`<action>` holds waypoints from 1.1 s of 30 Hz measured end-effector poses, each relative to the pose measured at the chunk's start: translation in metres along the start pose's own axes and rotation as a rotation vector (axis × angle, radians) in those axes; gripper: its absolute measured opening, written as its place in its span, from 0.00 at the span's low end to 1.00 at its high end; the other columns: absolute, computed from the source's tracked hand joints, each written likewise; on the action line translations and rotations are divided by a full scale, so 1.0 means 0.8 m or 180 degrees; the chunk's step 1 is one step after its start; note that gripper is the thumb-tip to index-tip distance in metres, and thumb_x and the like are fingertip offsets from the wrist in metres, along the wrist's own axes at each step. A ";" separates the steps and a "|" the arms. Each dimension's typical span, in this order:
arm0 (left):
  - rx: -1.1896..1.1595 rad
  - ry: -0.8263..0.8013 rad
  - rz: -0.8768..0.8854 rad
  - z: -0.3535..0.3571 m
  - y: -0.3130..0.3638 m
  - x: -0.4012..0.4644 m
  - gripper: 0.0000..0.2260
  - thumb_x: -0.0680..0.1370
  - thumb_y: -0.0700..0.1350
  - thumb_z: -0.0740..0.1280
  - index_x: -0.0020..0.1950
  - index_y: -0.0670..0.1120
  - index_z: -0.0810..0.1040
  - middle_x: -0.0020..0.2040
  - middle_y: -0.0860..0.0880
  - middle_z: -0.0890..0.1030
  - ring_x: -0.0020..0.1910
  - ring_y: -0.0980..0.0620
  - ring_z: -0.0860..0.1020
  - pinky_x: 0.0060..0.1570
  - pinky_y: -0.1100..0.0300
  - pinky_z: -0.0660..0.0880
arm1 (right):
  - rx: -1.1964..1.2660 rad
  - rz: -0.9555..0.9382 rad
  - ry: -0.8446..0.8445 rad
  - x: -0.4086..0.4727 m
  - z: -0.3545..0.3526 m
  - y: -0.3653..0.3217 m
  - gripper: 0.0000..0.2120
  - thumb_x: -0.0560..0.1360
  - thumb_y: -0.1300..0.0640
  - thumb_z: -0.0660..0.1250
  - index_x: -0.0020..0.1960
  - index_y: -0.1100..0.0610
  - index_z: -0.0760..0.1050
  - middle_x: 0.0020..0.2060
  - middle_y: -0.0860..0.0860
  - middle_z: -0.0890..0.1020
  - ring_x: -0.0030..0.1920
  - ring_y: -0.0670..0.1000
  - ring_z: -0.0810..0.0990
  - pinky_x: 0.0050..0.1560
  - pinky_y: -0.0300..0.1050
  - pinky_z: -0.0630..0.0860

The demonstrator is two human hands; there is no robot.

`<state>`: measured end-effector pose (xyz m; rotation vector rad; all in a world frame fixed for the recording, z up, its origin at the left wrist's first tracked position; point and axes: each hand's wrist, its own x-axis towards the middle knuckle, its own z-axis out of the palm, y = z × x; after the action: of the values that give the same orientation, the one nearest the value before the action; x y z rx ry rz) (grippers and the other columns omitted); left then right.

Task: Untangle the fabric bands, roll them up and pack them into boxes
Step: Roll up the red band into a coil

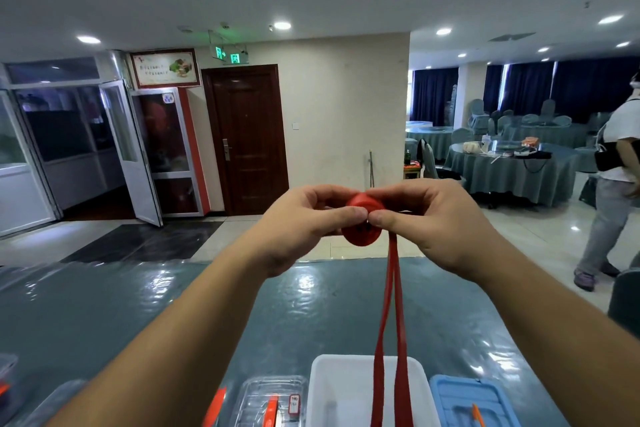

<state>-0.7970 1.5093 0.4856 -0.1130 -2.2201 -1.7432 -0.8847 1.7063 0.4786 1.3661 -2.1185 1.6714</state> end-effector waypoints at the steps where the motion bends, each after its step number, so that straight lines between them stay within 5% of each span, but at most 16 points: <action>1: 0.0000 -0.0020 0.0036 -0.002 0.002 0.001 0.16 0.75 0.44 0.75 0.63 0.42 0.83 0.56 0.39 0.86 0.59 0.42 0.84 0.64 0.47 0.79 | 0.0096 0.0002 0.0028 0.000 0.001 0.001 0.16 0.73 0.58 0.77 0.60 0.52 0.84 0.49 0.45 0.88 0.53 0.45 0.87 0.58 0.45 0.83; 7: -0.0991 0.0149 0.0090 0.013 0.000 -0.002 0.14 0.81 0.37 0.68 0.66 0.35 0.79 0.60 0.36 0.84 0.58 0.43 0.84 0.61 0.53 0.81 | 0.0968 -0.0002 0.0668 -0.009 0.019 0.010 0.24 0.67 0.53 0.77 0.63 0.50 0.82 0.53 0.48 0.88 0.57 0.47 0.86 0.61 0.48 0.81; 13: -0.0203 -0.0061 -0.0098 0.001 0.011 -0.004 0.14 0.79 0.43 0.73 0.63 0.41 0.82 0.56 0.42 0.86 0.56 0.44 0.85 0.59 0.46 0.82 | 0.0347 -0.0024 0.0040 -0.004 0.003 -0.001 0.17 0.73 0.60 0.76 0.61 0.51 0.83 0.50 0.45 0.88 0.54 0.46 0.87 0.58 0.44 0.83; 20: -0.1426 0.0198 -0.0108 0.016 0.009 -0.006 0.16 0.81 0.42 0.69 0.67 0.37 0.80 0.47 0.43 0.86 0.48 0.48 0.85 0.54 0.53 0.83 | 0.0930 -0.0157 0.0613 -0.007 0.018 0.002 0.18 0.71 0.60 0.77 0.61 0.53 0.83 0.51 0.49 0.89 0.55 0.49 0.87 0.59 0.46 0.82; 27: -0.0335 -0.0035 -0.0028 -0.005 0.022 -0.005 0.19 0.74 0.49 0.74 0.62 0.43 0.84 0.56 0.42 0.86 0.58 0.45 0.84 0.63 0.48 0.79 | 0.0510 -0.0137 -0.0008 0.003 -0.004 -0.015 0.16 0.73 0.61 0.75 0.59 0.52 0.84 0.51 0.48 0.89 0.55 0.49 0.87 0.59 0.49 0.82; 33: -0.1325 -0.0006 -0.0006 0.002 0.022 -0.004 0.18 0.77 0.44 0.71 0.65 0.39 0.82 0.61 0.38 0.84 0.60 0.44 0.83 0.61 0.53 0.80 | 0.1118 -0.0075 0.0437 0.002 0.009 -0.010 0.23 0.67 0.54 0.77 0.61 0.54 0.83 0.52 0.52 0.88 0.55 0.53 0.87 0.61 0.54 0.82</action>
<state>-0.7894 1.5157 0.5011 -0.2049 -1.8258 -2.1802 -0.8768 1.6999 0.4826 1.3037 -1.7885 2.1358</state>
